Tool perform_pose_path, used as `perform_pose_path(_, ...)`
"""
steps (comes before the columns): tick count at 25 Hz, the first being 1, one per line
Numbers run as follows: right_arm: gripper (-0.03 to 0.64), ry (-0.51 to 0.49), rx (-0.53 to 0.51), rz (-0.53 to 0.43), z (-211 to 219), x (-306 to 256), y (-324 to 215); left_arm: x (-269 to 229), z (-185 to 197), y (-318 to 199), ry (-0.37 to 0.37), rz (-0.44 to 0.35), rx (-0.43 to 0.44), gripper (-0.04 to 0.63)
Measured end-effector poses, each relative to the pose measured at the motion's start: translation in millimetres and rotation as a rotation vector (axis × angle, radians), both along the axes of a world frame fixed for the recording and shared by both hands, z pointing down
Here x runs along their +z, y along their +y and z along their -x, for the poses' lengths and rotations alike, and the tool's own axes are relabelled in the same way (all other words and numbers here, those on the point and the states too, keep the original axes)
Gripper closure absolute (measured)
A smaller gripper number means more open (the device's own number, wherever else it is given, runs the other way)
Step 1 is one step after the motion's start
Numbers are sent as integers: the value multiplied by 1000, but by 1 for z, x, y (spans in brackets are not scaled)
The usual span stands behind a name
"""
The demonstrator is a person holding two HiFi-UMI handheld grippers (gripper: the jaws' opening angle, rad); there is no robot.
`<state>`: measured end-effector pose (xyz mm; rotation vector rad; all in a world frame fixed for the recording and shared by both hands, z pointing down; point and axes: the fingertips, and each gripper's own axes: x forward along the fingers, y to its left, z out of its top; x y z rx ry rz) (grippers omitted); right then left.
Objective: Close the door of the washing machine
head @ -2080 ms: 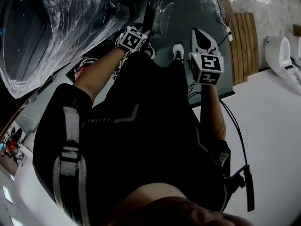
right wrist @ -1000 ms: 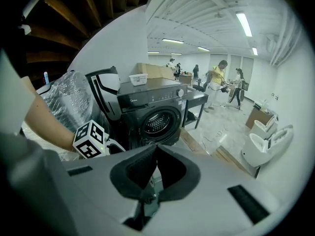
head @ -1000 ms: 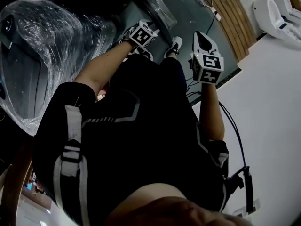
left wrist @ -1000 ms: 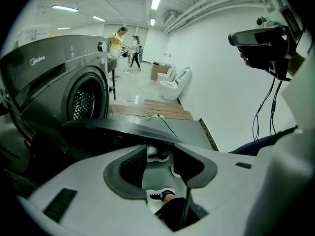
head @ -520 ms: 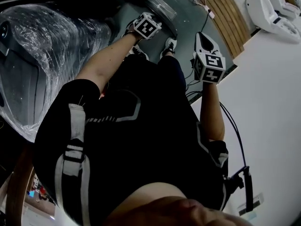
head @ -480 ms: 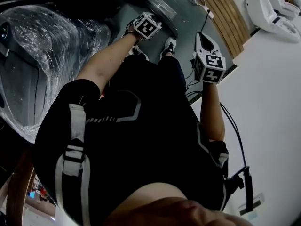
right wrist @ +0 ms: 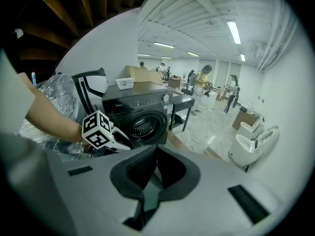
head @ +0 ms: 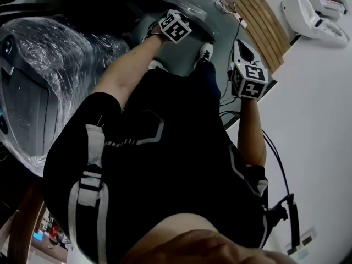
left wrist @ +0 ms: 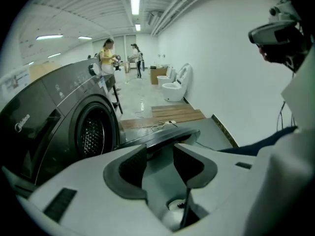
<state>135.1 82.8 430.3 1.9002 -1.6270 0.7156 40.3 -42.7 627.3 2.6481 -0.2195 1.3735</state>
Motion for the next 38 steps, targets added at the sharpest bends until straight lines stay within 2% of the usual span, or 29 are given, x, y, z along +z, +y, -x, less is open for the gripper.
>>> perform_pose_path(2,612,-9,-9,-3,-4,7,-8,-7,0,-12,9,-10,-41,423)
perform_pose_path(8,612,-34,-109,7,-23,25,-59,-20,-5,-51,-33,-83,-48,423)
perform_pose_path(13,612,-64,-168,29,-53,43,-87,-23,-26,-66,-33,-36,-76,423)
perform_pose_path(17,612,-75,-193,69,-90,67,-105,-14,-46,-68,-120,-97,33,423)
perform_pose_path(20,612,-106,-196,101,-109,85,-113,-8,-58,-70,-144,-78,51,423)
perform_pose_path(24,612,-141,-238,125,-125,116,-127,11,-62,-76,-248,-123,146,423)
perform_pose_path(27,612,-168,-274,146,-128,141,-138,26,-65,-80,-290,-126,167,423)
perform_pose_path(35,611,-212,-331,192,-136,197,-169,32,-74,-99,-282,-122,106,423)
perform_pose_path(38,588,-206,-360,210,-140,216,-179,31,-79,-112,-276,-131,82,423)
